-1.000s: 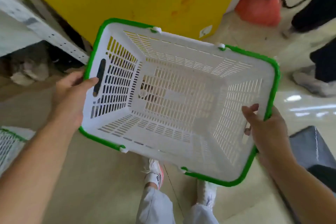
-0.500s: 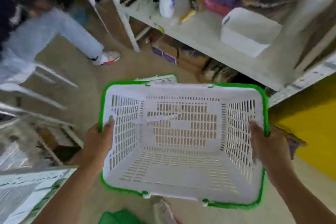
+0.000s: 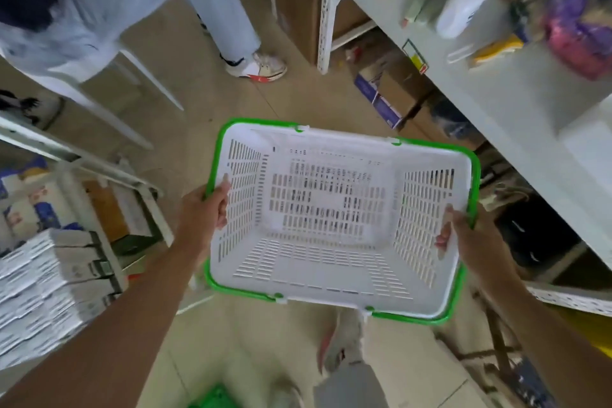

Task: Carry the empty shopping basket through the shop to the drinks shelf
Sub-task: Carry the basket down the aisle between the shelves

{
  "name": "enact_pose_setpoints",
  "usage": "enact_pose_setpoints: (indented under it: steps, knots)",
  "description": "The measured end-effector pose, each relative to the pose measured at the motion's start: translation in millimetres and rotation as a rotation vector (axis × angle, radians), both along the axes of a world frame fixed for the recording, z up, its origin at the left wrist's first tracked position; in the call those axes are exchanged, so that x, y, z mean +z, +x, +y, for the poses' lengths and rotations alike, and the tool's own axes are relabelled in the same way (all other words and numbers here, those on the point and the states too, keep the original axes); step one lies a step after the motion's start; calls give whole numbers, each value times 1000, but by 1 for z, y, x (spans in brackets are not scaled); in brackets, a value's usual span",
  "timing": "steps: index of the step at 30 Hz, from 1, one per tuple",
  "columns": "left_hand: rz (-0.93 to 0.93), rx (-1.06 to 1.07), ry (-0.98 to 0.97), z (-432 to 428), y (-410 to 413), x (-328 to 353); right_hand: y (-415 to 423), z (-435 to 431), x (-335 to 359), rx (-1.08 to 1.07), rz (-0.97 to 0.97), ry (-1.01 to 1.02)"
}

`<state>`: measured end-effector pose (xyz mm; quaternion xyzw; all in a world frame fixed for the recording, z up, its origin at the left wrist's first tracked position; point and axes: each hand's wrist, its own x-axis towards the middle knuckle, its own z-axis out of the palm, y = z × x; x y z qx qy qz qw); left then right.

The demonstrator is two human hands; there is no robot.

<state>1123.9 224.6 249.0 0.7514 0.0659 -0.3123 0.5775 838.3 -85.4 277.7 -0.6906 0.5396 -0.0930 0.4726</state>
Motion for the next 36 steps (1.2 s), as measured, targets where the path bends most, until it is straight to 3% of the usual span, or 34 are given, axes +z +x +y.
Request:
enact_pose_setpoints:
  steps: [3, 6, 12, 17, 21, 26, 30, 36]
  knots:
    - [92, 5, -46, -26, 25, -38, 20, -31, -32, 46, 85, -33]
    - [135, 63, 27, -50, 46, -75, 49, -61, -74, 62, 132, -36]
    - [-217, -195, 582, -94, 55, -143, 65, -87, -150, 63, 346, -10]
    - [-357, -304, 753, -114, 74, -198, 77, -95, -198, 119, 473, -40]
    - [-273, -355, 746, -123, 78, -237, 73, -102, -235, 124, 520, -20]
    - [-126, -388, 857, -125, 80, -276, 78, -98, -287, -19, 579, 216]
    - [1, -349, 860, -122, 79, -288, 85, -99, -306, -36, 552, 270]
    - [-71, -250, 755, -86, 66, -228, 70, -99, -238, 255, 529, -17]
